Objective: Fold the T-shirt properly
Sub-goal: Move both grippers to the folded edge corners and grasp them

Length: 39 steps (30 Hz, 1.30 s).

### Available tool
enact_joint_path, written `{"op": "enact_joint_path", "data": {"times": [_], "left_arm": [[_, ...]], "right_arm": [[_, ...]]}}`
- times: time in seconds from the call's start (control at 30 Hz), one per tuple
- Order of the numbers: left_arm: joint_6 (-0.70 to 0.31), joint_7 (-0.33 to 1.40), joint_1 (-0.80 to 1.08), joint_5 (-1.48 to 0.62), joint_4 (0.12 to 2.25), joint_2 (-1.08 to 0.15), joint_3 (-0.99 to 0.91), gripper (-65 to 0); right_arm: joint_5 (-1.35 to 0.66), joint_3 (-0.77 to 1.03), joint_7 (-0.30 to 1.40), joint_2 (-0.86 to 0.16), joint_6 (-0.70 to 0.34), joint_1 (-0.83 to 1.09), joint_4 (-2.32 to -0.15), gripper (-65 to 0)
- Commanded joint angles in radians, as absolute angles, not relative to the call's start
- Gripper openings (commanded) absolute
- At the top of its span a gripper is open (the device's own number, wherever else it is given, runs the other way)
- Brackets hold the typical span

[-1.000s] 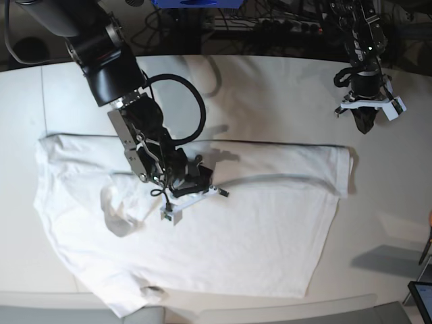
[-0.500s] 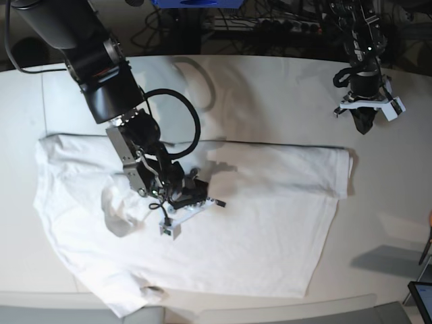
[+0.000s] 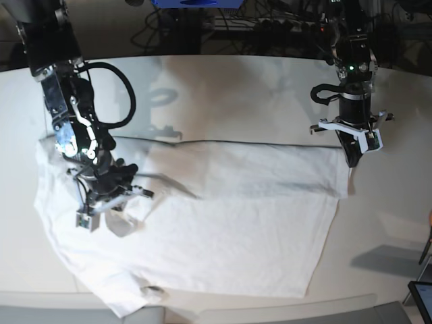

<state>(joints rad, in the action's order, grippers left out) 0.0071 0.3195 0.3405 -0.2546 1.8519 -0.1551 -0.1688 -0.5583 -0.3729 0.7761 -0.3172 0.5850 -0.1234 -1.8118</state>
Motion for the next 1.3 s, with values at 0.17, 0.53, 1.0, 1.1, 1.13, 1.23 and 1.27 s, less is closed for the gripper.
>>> {"op": "enact_joint_path", "data": {"times": [0.17,0.53,1.0,1.1,1.13,1.23,1.27], "left_arm": [[0.021,0.300,0.266,-0.245,1.840,-0.171,-0.131,-65.0],[0.021,0.300,0.265,-0.239,1.805,-0.177,-0.139,-24.0],[0.018,0.292,0.202,-0.237,1.664,-0.179,-0.133,-23.7],[0.018,0.292,0.186,-0.237,1.621,-0.194,-0.131,-23.9],[0.018,0.292,0.183,-0.237,1.620,-0.197,-0.130,-23.9],[0.018,0.292,0.176,-0.237,1.620,-0.213,-0.134,-23.9],[0.018,0.292,0.174,-0.237,1.620,-0.222,-0.131,-23.9]], "right_arm": [[-0.478,-0.231,0.760,-0.334,0.579,0.016,-1.925,-64.7],[-0.475,-0.140,0.771,-0.378,0.578,0.160,-1.952,-64.6],[-0.475,-0.024,0.670,-0.340,0.579,0.259,-1.954,-64.7],[-0.475,0.036,0.670,-0.341,0.576,0.265,-1.954,-64.4],[-0.475,0.056,0.679,-0.349,0.573,0.265,-1.954,-63.7],[-0.479,0.085,0.723,-0.383,0.492,0.265,-1.952,-55.4],[-0.479,0.101,0.734,-0.384,0.463,0.265,-1.952,-51.8]]}}
